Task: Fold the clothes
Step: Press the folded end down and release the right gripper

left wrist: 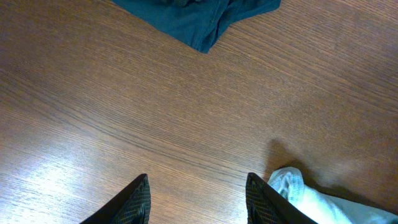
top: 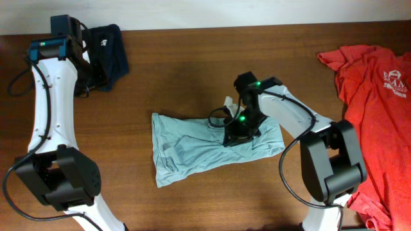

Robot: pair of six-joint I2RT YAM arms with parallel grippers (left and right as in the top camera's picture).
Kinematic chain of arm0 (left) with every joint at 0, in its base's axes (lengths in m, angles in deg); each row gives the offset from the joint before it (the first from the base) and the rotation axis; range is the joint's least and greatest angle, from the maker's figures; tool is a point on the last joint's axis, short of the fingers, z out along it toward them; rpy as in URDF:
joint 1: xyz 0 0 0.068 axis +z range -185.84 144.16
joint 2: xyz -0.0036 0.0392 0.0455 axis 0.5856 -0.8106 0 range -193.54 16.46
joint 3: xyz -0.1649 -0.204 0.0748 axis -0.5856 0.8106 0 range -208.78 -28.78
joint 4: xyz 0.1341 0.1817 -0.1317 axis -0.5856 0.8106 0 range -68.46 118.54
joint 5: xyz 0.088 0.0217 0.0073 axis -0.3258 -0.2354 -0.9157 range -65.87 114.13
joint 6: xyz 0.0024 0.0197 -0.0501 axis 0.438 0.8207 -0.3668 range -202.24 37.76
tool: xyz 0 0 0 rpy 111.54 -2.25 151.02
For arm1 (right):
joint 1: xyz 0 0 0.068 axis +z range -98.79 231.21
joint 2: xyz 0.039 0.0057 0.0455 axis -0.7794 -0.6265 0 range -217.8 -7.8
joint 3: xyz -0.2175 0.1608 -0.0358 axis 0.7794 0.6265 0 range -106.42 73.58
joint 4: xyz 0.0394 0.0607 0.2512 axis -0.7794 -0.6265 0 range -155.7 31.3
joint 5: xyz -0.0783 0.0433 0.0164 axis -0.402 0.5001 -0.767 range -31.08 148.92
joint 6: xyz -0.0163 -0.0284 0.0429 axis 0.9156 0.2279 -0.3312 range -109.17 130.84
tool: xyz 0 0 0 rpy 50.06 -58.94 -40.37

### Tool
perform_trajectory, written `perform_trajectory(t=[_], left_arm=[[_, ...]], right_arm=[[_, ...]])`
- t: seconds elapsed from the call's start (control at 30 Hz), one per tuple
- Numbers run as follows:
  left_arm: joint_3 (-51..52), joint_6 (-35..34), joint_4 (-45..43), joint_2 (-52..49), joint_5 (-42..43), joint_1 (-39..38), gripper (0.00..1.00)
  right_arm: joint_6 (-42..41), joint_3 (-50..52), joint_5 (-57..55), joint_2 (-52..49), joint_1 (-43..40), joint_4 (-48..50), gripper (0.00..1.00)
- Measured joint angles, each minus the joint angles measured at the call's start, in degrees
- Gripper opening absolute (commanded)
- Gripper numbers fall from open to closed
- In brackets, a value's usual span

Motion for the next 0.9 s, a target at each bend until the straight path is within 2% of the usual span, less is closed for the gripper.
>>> perform_trajectory(t=[0.07, 0.23, 0.5, 0.7, 0.9], left_arm=[[0.0, 0.0, 0.0, 0.0, 0.0, 0.0, 0.49], [0.0, 0.0, 0.0, 0.0, 0.0, 0.0, 0.49], [0.0, 0.0, 0.0, 0.0, 0.0, 0.0, 0.49], [0.0, 0.0, 0.0, 0.0, 0.0, 0.0, 0.50], [0.0, 0.0, 0.0, 0.0, 0.0, 0.0, 0.49]], right_arm=[[-0.1, -0.2, -2.9, 0.5, -1.2, -0.8, 0.39], [0.2, -0.3, -10.8, 1.6, -3.4, -2.0, 0.40], [0.3, 3.7, -15.6, 1.9, -3.4, 4.3, 0.43], [-0.1, 7.8, -15.4, 1.9, -3.4, 6.8, 0.24], [0.0, 7.9, -8.9, 1.9, -3.4, 6.7, 0.21]])
